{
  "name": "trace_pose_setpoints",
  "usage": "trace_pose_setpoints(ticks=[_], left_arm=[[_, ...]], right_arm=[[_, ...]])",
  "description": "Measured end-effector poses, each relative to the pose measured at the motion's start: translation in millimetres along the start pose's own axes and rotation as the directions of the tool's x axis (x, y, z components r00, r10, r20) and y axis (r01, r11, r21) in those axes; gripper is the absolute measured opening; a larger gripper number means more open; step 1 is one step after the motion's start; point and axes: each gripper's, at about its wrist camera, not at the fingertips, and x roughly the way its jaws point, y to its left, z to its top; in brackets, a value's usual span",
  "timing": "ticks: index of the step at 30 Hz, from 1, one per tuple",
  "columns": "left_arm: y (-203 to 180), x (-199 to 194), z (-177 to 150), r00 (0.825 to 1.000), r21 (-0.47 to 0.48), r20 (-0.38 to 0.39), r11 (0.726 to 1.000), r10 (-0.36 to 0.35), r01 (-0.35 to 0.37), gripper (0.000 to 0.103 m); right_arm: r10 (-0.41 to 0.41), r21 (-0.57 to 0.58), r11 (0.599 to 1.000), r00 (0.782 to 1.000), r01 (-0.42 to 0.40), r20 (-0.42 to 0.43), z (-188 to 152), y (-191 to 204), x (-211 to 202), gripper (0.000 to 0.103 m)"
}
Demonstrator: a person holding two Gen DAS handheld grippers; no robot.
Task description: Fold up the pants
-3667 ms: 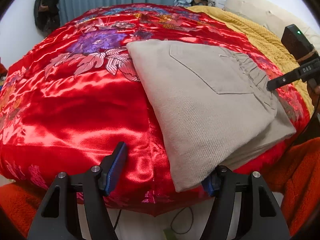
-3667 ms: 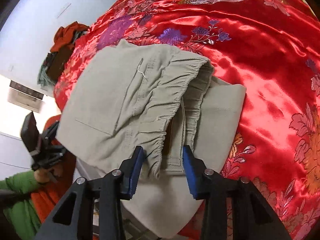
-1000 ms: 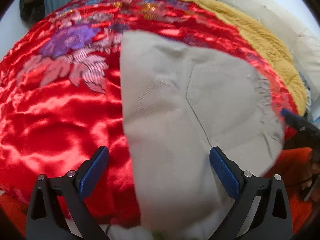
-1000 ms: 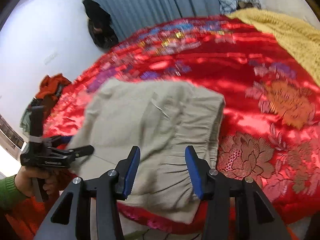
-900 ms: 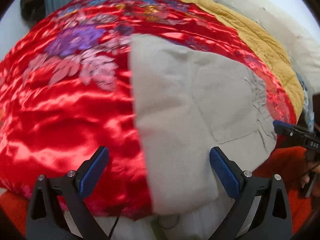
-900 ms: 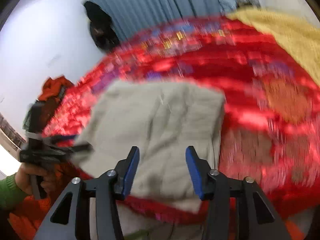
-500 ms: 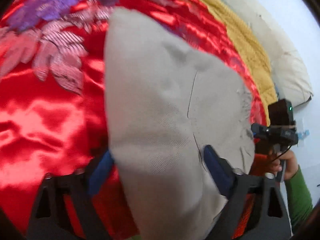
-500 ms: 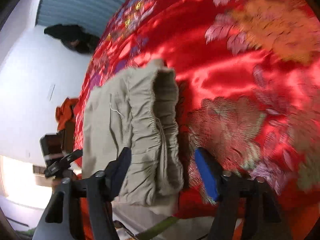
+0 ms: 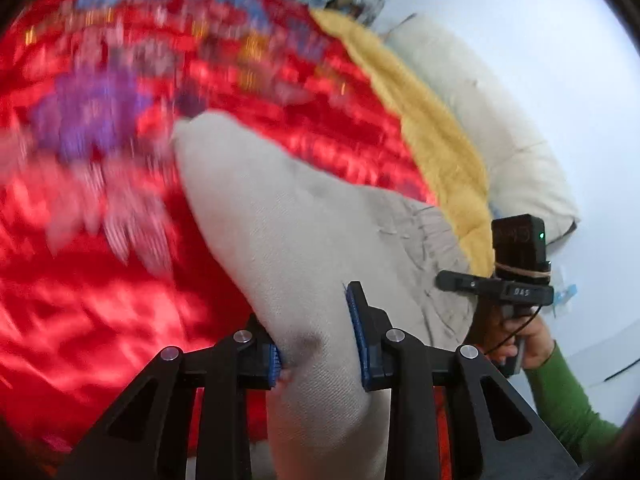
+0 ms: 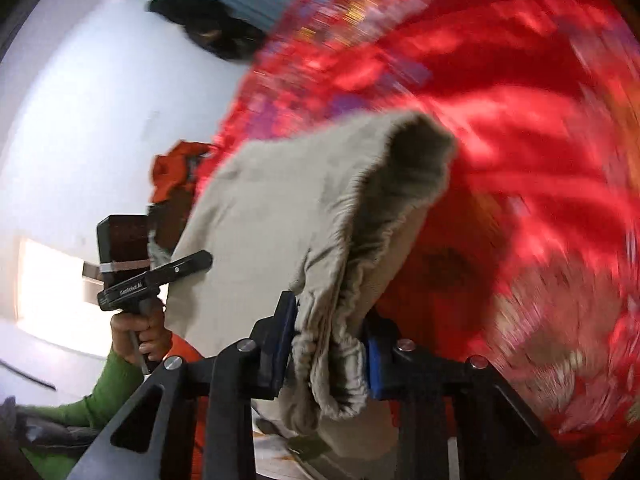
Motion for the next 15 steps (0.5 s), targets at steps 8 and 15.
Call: trace_pose_setpoints(ticks=[8, 15], left_arm=[[30.3, -32.1, 112.4, 0.899, 0.037, 0.242, 0.923, 0.365, -0.384, 0.068], [15.0, -58.4, 46.3, 0.633, 0.076, 0.417, 0.67, 0.652, -0.739, 0.1]], right_arm=[[-0.083, -0.081, 0.992, 0.982, 0.098, 0.17, 139.2, 48.2, 11.1, 0.051], [-0.487, -0.134, 0.831, 0.823, 0.54, 0.293, 114.9, 62.3, -25.6, 0.1]])
